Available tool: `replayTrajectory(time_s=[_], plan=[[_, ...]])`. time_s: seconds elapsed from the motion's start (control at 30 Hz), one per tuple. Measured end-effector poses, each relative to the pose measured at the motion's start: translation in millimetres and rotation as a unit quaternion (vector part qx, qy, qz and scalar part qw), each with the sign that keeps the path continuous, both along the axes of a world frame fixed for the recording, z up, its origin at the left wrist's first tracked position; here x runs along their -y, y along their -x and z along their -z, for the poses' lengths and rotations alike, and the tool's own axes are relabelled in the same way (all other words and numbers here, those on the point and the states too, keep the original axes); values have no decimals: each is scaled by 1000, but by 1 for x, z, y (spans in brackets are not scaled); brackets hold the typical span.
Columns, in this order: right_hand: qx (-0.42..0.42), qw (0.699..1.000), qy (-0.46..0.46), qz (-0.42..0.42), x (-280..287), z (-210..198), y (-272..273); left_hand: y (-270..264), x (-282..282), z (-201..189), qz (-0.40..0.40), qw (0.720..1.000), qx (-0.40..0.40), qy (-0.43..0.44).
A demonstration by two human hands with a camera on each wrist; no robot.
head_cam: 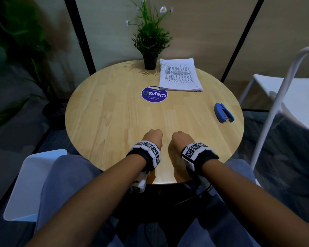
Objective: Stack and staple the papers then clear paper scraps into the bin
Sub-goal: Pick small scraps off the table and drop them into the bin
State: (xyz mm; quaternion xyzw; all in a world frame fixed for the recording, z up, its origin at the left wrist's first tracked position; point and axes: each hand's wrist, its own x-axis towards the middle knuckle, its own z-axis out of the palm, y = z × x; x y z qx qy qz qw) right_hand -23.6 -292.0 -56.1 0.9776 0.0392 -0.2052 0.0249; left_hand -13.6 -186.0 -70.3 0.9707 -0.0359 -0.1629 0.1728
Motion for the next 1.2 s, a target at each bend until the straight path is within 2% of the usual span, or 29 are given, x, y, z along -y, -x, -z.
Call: replayTrajectory(time_s=[0.13,0.47,0.63,0.77,0.9,1.07,1.2], plan=[[-2,999,-13,29,-2,3,4,4,1,3,38,998,14,-38],[0,992,-82,97,3,7,8,23,8,-1,65,993,-1,-100],[-34,984,-137,106,17,6,1,12,2,-8,46,995,-53,-73],[-14,975,-179,129,25,9,1,0,-16,-11,24,998,-34,-52],[15,963,-221,152,32,11,4,-12,-41,-24,-9,996,-89,-28],[12,952,-266,153,27,2,8,-21,-74,-48,-64,997,-31,33],[4,947,-295,129,-1,-16,6,-20,-108,-70,-86,996,8,26]])
